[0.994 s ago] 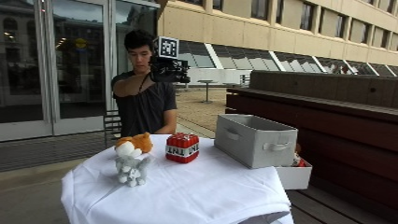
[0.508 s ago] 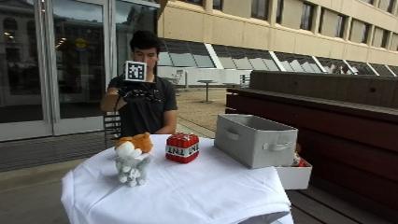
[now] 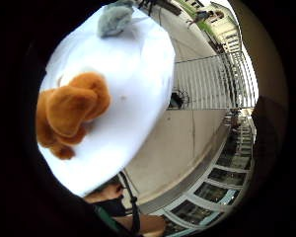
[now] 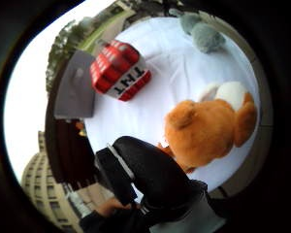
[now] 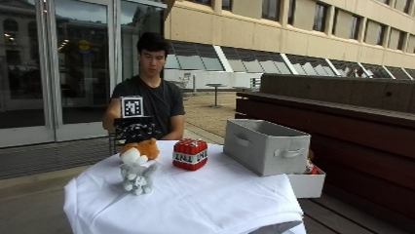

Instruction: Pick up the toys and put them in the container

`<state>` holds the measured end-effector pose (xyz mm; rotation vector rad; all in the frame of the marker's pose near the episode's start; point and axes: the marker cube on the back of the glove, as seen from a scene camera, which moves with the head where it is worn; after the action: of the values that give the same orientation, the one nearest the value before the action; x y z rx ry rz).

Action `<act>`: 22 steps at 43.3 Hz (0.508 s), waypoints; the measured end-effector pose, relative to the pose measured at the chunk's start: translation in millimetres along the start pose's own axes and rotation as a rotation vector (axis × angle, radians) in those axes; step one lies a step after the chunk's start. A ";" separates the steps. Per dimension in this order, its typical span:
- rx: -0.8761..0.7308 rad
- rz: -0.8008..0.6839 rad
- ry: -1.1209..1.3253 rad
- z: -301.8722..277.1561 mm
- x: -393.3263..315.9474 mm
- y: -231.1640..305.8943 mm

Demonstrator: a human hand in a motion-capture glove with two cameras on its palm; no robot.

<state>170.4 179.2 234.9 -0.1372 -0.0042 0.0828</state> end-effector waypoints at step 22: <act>-0.036 0.054 -0.020 63.1 13.8 8.5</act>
<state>182.8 197.4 296.3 -0.1730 -0.0216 0.1376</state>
